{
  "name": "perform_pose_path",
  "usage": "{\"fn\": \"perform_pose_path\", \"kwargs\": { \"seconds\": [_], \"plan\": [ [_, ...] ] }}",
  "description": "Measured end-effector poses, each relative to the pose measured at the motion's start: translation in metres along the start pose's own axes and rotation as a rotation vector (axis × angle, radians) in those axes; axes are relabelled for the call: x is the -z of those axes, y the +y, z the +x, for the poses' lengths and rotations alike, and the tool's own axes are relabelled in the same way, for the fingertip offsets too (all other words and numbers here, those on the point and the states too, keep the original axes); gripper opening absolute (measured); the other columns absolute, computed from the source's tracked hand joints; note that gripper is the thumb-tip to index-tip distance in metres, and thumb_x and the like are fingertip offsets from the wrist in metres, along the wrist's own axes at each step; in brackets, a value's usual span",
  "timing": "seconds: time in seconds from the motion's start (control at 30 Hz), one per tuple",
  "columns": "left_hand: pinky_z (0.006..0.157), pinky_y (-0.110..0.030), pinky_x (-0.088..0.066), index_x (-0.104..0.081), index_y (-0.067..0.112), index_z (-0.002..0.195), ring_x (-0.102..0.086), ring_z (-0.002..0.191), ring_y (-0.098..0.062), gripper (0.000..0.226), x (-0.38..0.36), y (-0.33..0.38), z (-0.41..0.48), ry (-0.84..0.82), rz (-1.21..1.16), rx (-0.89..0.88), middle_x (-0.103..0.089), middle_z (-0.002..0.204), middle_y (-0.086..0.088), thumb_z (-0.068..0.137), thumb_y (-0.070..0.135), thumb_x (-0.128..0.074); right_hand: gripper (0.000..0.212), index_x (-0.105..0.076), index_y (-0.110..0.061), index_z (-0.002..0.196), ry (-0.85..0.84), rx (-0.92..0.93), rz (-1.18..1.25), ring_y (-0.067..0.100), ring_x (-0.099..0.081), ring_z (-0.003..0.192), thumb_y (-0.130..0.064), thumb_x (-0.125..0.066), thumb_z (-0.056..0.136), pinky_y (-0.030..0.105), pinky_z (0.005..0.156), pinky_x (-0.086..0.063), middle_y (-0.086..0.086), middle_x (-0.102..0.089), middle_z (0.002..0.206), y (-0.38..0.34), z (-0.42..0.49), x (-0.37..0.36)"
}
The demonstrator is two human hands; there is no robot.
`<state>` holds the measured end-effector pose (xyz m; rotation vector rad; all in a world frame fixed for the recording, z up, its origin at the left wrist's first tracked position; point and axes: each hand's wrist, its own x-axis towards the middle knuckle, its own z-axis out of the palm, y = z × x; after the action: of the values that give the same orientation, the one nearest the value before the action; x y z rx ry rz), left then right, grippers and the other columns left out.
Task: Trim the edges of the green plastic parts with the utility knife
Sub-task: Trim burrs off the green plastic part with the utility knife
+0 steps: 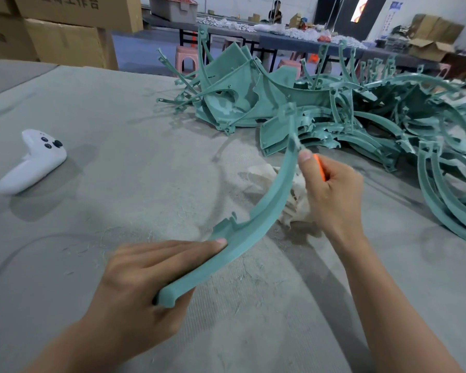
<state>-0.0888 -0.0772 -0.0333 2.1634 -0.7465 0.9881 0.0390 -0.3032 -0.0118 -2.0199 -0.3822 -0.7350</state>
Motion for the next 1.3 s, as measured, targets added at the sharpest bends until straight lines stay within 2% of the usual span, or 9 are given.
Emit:
{"fn": "perform_pose_path", "kwargs": {
  "seconds": [0.13, 0.23, 0.3, 0.5, 0.7, 0.87, 1.03, 1.2, 1.3],
  "plan": [
    [0.076, -0.005, -0.046, -0.072, 0.014, 0.106, -0.063, 0.088, 0.007, 0.030, -0.002, 0.001, 0.001, 0.050, 0.000, 0.034, -0.068, 0.098, 0.010, 0.076, 0.009, -0.067, 0.068, -0.037, 0.000, 0.055, 0.132, -0.060, 0.088, 0.033, -0.032, 0.047, -0.056, -0.043, 0.093, 0.036, 0.046, -0.024, 0.018, -0.036, 0.050, 0.001, 0.006, 0.013],
    [0.065, -0.008, -0.045, -0.065, 0.013, 0.104, -0.060, 0.072, -0.003, 0.022, -0.005, 0.001, 0.001, 0.202, 0.096, 0.116, -0.062, 0.098, 0.007, 0.082, 0.014, -0.064, 0.052, -0.040, -0.019, 0.052, 0.005, -0.030, 0.165, 0.007, -0.032, 0.039, -0.052, -0.043, 0.092, 0.017, 0.041, -0.024, -0.007, -0.039, 0.045, -0.007, -0.008, 0.006],
    [0.063, -0.010, -0.043, -0.064, 0.013, 0.102, -0.056, 0.065, -0.010, 0.018, -0.007, 0.002, 0.001, 0.283, 0.143, 0.148, -0.060, 0.098, 0.006, 0.085, 0.017, -0.062, 0.045, -0.040, -0.027, 0.054, -0.100, 0.024, 0.152, 0.002, -0.037, 0.040, -0.050, -0.045, 0.092, 0.007, 0.043, -0.026, -0.011, -0.037, 0.047, -0.017, -0.022, -0.007],
    [0.060, -0.014, -0.042, -0.062, 0.016, 0.104, -0.053, 0.061, -0.016, 0.019, -0.008, 0.003, 0.000, 0.313, 0.145, 0.186, -0.061, 0.091, 0.005, 0.085, 0.018, -0.062, 0.060, -0.040, -0.007, 0.059, -0.234, 0.101, 0.114, 0.018, -0.035, 0.047, -0.058, -0.048, 0.090, 0.030, 0.046, -0.029, 0.008, -0.036, 0.052, -0.032, -0.038, -0.029],
    [0.059, -0.014, -0.042, -0.064, 0.016, 0.102, -0.053, 0.060, -0.016, 0.017, -0.006, 0.006, 0.001, 0.257, 0.119, 0.165, -0.062, 0.084, 0.008, 0.086, 0.019, -0.061, 0.060, -0.038, -0.010, 0.057, -0.189, 0.047, 0.064, 0.014, -0.033, 0.047, -0.061, -0.047, 0.089, 0.035, 0.047, -0.030, 0.007, -0.039, 0.055, -0.025, -0.034, -0.026],
    [0.056, -0.017, -0.042, -0.063, 0.017, 0.103, -0.052, 0.058, -0.017, 0.019, -0.004, 0.007, 0.001, 0.205, 0.101, 0.126, -0.060, 0.088, 0.005, 0.084, 0.018, -0.061, 0.060, -0.037, -0.012, 0.059, -0.174, -0.026, 0.104, 0.028, -0.041, 0.049, -0.062, -0.049, 0.089, 0.047, 0.049, -0.047, 0.009, -0.037, 0.056, -0.017, -0.029, -0.022],
    [0.058, -0.016, -0.045, -0.064, 0.016, 0.104, -0.058, 0.064, -0.011, 0.021, -0.001, 0.005, 0.001, 0.154, 0.023, 0.108, -0.059, 0.100, 0.019, 0.083, 0.017, -0.063, 0.066, -0.044, -0.003, 0.058, -0.153, 0.022, 0.040, 0.018, -0.033, 0.046, -0.060, -0.045, 0.090, 0.028, 0.047, -0.027, 0.005, -0.038, 0.049, -0.006, -0.021, -0.016],
    [0.072, -0.006, -0.046, -0.065, 0.015, 0.104, -0.062, 0.083, 0.008, 0.021, 0.000, 0.001, 0.001, 0.090, -0.026, 0.088, -0.059, 0.106, 0.022, 0.083, 0.016, -0.063, 0.059, -0.037, -0.005, 0.056, -0.133, 0.051, 0.081, 0.005, -0.037, 0.039, -0.050, -0.049, 0.093, 0.011, 0.044, -0.025, -0.004, -0.029, 0.048, -0.005, -0.019, -0.011],
    [0.069, -0.010, -0.048, -0.067, 0.016, 0.102, -0.063, 0.081, 0.007, 0.021, 0.004, 0.000, 0.002, 0.042, -0.067, 0.097, -0.062, 0.104, 0.021, 0.082, 0.016, -0.063, 0.060, -0.036, -0.005, 0.056, -0.124, 0.065, 0.058, 0.006, -0.033, 0.039, -0.051, -0.048, 0.093, 0.015, 0.045, -0.025, -0.003, -0.028, 0.048, -0.002, -0.016, -0.008]
  ]
}}
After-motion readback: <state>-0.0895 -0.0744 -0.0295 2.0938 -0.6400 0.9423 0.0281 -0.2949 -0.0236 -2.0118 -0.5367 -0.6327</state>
